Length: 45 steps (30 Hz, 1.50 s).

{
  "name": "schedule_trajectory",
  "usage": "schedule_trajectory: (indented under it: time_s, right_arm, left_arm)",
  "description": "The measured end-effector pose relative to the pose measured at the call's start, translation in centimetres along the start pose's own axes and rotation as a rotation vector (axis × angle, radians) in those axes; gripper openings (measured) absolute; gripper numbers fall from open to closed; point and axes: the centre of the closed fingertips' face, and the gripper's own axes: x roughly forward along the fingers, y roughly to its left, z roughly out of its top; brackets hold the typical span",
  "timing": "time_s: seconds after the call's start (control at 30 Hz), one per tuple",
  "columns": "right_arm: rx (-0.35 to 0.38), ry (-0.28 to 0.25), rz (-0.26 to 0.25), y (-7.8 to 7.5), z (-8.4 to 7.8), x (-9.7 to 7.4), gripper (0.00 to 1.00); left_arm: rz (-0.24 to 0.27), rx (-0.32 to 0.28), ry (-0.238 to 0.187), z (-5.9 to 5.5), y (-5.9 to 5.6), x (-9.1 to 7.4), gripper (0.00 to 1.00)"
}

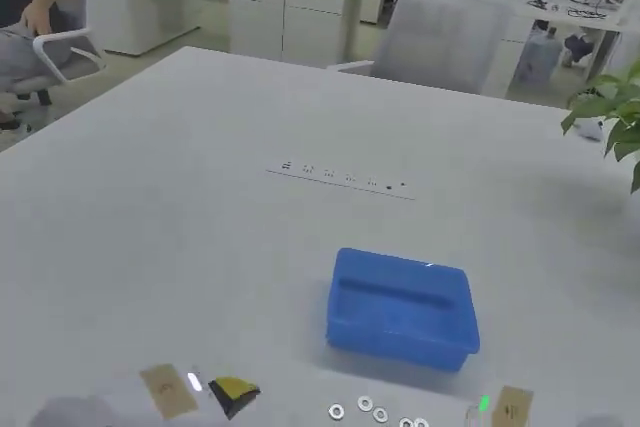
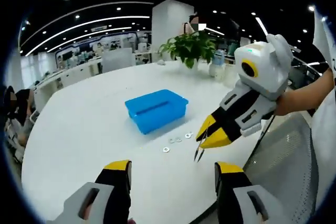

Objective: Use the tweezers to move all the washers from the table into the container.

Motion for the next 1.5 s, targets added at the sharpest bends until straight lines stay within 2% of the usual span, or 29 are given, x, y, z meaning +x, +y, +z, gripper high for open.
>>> schedule_trajectory:
  time_s: [0.07,0.17,0.2,0.23,0.33,0.6,0.7,0.93,1.13,1.23,1.5]
  right_arm:
    - [0.036,-0.018,0.001,-0.7,0.5,0.1,0.03]
    - [0.082,-0.048,-0.013,-2.1,1.2,0.5,0.03]
    - [0.095,-0.056,-0.016,-2.5,1.4,0.6,0.04]
    - [0.116,-0.069,-0.020,-2.9,1.7,0.8,0.04]
    - [0.140,-0.087,-0.023,-3.9,2.3,1.4,0.04]
    - [0.133,-0.093,-0.037,-4.9,2.9,2.8,0.04]
    - [0.136,-0.092,-0.039,-5.0,2.9,3.1,0.04]
    - [0.134,-0.070,-0.050,-5.0,2.3,3.7,0.04]
    - [0.124,-0.080,-0.062,-4.8,2.2,3.7,0.03]
    - [0.109,-0.076,-0.078,-4.9,2.1,3.6,0.03]
    - [0.108,-0.059,-0.081,-4.8,2.1,3.5,0.02]
  left_arm:
    - [0.049,-0.036,0.013,-0.9,1.0,-0.5,0.74]
    - [0.110,-0.059,0.002,-1.1,1.9,-1.1,0.78]
    - [0.134,-0.060,-0.002,-1.0,2.2,-1.2,0.79]
    - [0.175,-0.057,-0.024,-0.6,2.8,-1.3,0.81]
    - [0.224,-0.051,-0.061,0.0,3.5,-1.6,0.85]
    - [0.234,-0.092,-0.068,-0.1,4.1,-1.8,0.82]
    - [0.250,-0.080,-0.069,-0.1,4.3,-1.9,0.80]
    - [0.245,-0.061,-0.053,-0.3,4.2,-1.7,0.81]
    - [0.240,-0.051,-0.037,-0.5,4.0,-1.5,0.81]
    - [0.239,-0.042,-0.034,-0.5,3.9,-1.5,0.81]
    - [0.237,-0.038,-0.032,-0.6,3.9,-1.5,0.82]
